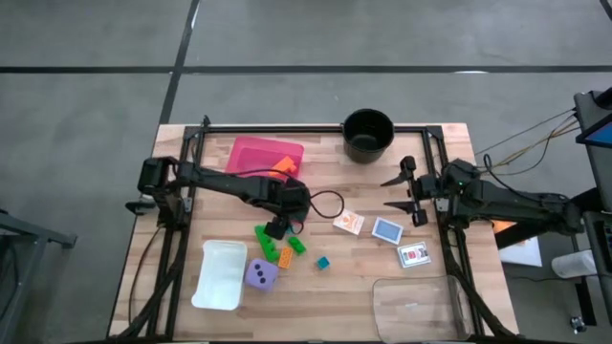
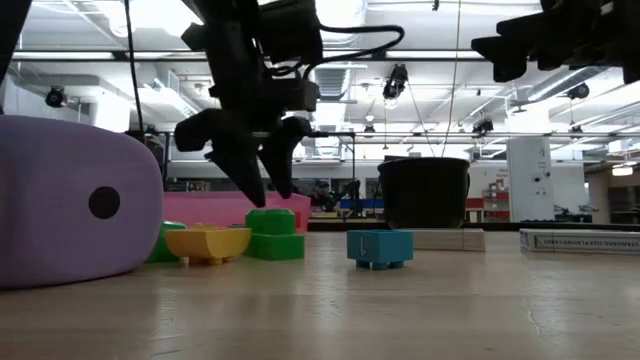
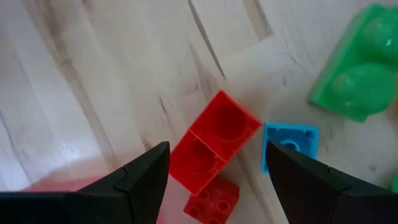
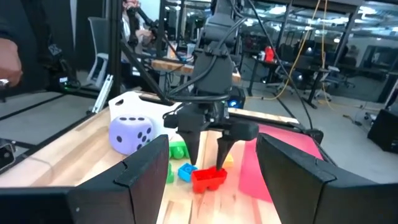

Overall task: Pick & Place Toys
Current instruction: Put the right red game piece into the red bin

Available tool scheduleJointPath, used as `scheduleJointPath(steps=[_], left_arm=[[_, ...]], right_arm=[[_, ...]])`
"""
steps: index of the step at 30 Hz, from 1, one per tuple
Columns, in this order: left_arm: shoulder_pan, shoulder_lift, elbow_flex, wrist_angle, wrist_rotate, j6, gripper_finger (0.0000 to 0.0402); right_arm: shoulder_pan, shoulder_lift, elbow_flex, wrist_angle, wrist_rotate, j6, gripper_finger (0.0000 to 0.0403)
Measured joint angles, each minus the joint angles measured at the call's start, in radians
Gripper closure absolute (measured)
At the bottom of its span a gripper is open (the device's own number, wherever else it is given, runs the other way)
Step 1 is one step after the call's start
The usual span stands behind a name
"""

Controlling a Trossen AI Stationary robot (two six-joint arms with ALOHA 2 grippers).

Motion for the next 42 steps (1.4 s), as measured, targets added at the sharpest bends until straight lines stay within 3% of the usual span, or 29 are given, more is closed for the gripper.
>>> scheduleJointPath(steps=[12, 25, 28, 36, 42], left_arm=[[0.017, 0.046, -0.001, 0.018, -0.037, 0.107, 0.0134], [0.017, 0.104, 0.011, 0.011, -0.034, 0.124, 0.014], [0.016, 0.103, 0.011, 0.025, -0.034, 0.117, 0.0163], [0.016, 0.103, 0.011, 0.034, -0.034, 0.113, 0.0272], [0.016, 0.103, 0.011, 0.038, -0.035, 0.09, 0.0273]], right_arm=[[-0.001, 0.041, 0.0, 0.011, 0.0, -0.004, 0.016], [0.0, 0.042, 0.0, 0.013, -0.001, -0.005, 0.016], [0.0, 0.05, 0.0, 0.014, -0.001, -0.01, 0.016], [0.0, 0.073, 0.0, 0.013, -0.001, -0.013, 0.016], [0.0, 0.085, 0.0, 0.013, -0.001, -0.017, 0.016]])
